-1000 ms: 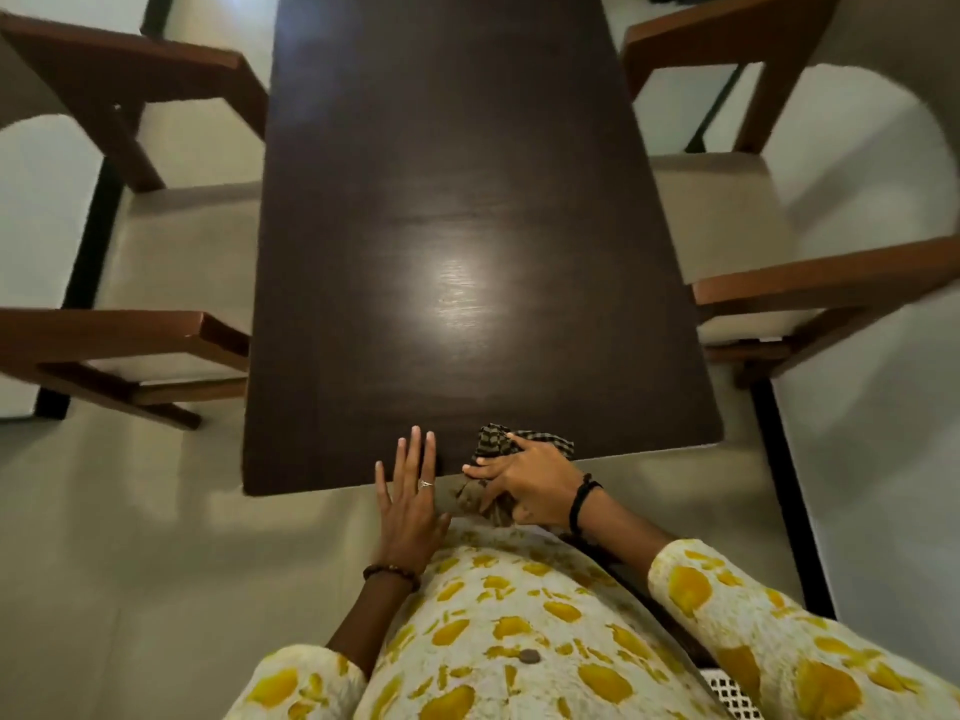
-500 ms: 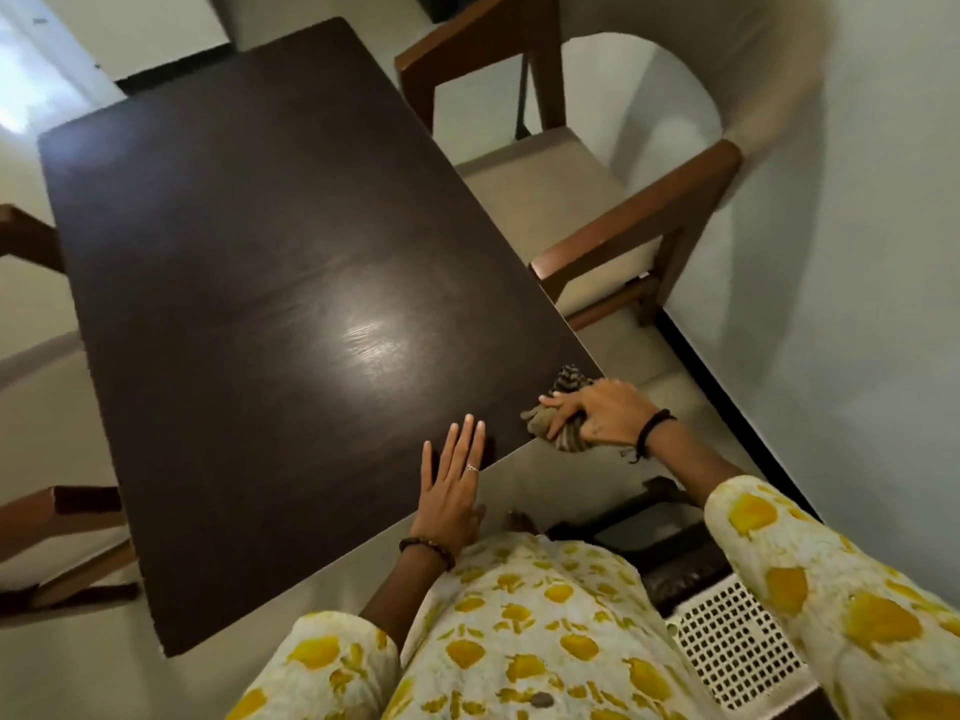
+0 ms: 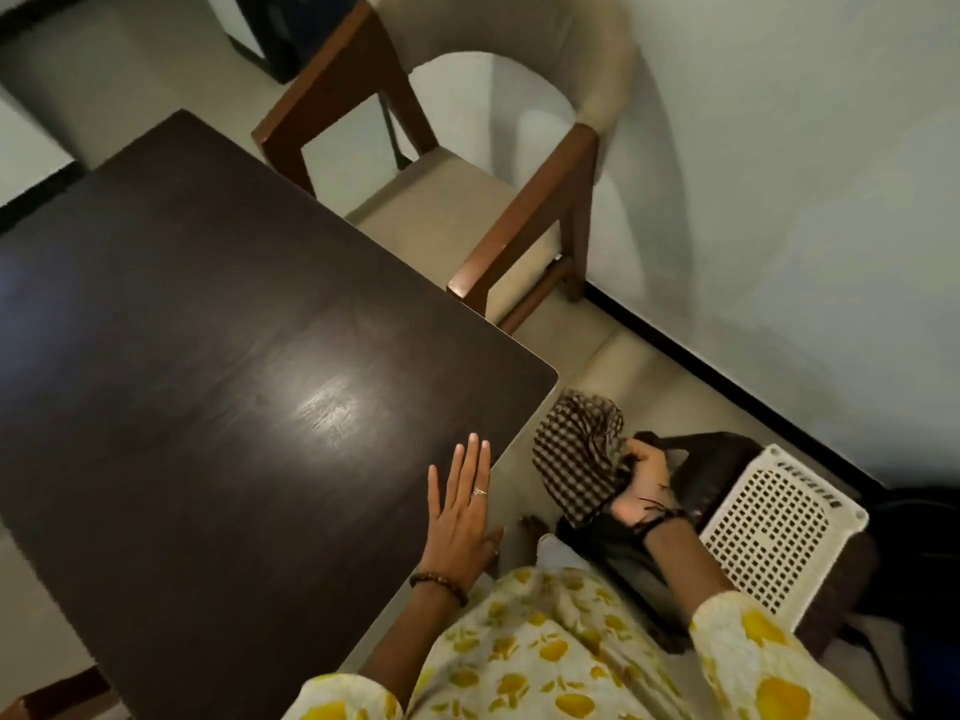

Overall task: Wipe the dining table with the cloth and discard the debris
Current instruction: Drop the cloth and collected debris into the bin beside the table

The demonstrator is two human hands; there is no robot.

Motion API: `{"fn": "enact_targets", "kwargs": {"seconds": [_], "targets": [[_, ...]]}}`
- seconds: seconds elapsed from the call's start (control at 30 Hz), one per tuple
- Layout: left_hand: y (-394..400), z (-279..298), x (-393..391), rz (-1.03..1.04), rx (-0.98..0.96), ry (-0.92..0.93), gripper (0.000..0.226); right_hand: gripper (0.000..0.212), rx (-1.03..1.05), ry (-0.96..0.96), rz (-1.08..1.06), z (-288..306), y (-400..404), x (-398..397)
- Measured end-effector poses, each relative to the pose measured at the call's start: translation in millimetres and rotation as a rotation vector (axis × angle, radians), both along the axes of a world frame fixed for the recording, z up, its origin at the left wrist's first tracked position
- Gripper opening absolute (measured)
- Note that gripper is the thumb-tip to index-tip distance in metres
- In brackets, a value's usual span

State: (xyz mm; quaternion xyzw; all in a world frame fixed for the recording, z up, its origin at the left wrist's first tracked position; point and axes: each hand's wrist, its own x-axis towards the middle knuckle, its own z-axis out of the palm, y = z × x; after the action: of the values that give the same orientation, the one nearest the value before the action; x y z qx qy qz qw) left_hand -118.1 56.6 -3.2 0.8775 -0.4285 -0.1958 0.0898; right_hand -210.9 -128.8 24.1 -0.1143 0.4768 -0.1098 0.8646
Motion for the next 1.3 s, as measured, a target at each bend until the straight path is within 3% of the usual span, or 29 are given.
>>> {"fn": "enact_targets", "kwargs": {"seconds": [0.07,0.17,0.27,0.33,0.43,0.67,0.83,0.93,1.03,1.1,1.2,1.3], "targets": [[-3,0,2,-0.038,-0.021,-0.005,0.137,0.043,0.077,-0.060,-0.167,-17,10,-9],[-12,2,2,-0.120,-0.018,0.019,0.127,0.045,0.122,-0.045,-0.328,-32,19,-19],[-24,1,-7,-0.210,-0.016,0.027,0.121,0.079,0.129,-0.114,-0.474,-48,25,-39],[-36,0,-18,-0.265,-0.020,0.030,0.123,0.070,0.152,-0.139,-0.511,-39,27,-53],[-61,-5,-42,-0.347,-0.041,0.049,0.124,0.029,0.165,-0.027,-0.636,-33,25,-77],[-133,-29,-121,-0.518,-0.033,0.090,0.103,0.034,0.190,-0.019,-0.941,-55,-8,-176],[-185,-67,-174,-0.672,0.048,0.083,0.112,0.036,0.183,0.070,-1.003,-86,-47,-252],[-218,-91,-197,-0.761,0.126,0.030,0.110,0.029,0.008,0.166,-0.999,-111,-72,-287],[-242,-113,-212,-0.813,0.217,-0.001,0.113,0.024,-0.152,0.195,-0.942,-138,-95,-309],[-254,-136,-219,-0.826,0.241,-0.025,0.115,0.036,-0.330,0.360,-0.786,-156,-107,-312],[-262,-164,-224,-0.816,0.376,-0.091,0.119,0.061,-0.730,0.829,-0.184,-184,-115,-298],[-262,-184,-222,-0.830,0.493,-0.127,0.120,0.062,-1.088,0.961,0.632,-223,-106,-285]]}}
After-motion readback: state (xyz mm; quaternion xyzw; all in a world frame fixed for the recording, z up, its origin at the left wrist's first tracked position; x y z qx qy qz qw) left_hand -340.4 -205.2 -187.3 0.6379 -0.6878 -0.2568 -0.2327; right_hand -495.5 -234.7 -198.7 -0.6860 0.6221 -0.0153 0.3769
